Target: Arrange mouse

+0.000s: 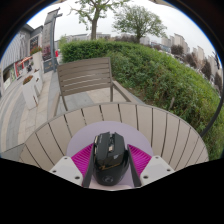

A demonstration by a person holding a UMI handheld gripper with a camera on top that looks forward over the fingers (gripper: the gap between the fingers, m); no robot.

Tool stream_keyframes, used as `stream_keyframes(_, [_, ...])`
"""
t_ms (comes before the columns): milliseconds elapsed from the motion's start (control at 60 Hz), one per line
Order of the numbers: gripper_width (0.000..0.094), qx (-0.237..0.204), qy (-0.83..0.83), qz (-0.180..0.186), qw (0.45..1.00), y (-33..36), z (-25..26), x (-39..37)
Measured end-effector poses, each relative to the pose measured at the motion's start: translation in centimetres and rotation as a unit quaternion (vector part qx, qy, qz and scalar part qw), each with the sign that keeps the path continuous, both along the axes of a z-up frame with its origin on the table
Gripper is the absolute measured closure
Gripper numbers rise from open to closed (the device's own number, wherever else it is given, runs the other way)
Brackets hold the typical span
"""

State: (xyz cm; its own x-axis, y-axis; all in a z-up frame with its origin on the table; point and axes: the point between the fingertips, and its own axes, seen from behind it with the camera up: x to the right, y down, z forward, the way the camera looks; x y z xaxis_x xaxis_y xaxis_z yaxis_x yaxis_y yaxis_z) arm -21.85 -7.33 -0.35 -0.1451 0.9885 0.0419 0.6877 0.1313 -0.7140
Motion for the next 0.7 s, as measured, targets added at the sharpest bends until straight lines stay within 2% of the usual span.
stream_keyframes(83, [0.0249, 0.015, -0.012, -0.009, 1.000, 0.2, -1.2, 0.1])
stream_keyframes(133, [0.0088, 0.031, -0.012, -0.017, 0.999, 0.8, -0.5, 0.5])
stream_keyframes(150, [0.0068, 0.035, -0.006, -0.018, 0.999, 0.9, 0.1, 0.7])
stream_keyframes(183, [0.0093, 0.037, 0.011, -0.023, 0.999, 1.2, 1.8, 0.7])
stream_keyframes(283, [0.0088, 0.025, 0.022, -0.018, 0.999, 1.0, 7.1, 4.2])
stream_keyframes(467, [0.0085, 0.017, -0.017, -0.024, 0.999, 2.9, 16.2, 18.8])
stream_keyframes(567, [0.0084, 0.014, -0.031, -0.026, 0.999, 4.0, 18.0, 26.3])
stream_keyframes(700, [0.0084, 0.003, -0.051, -0.027, 0.998, 5.3, 17.4, 33.5])
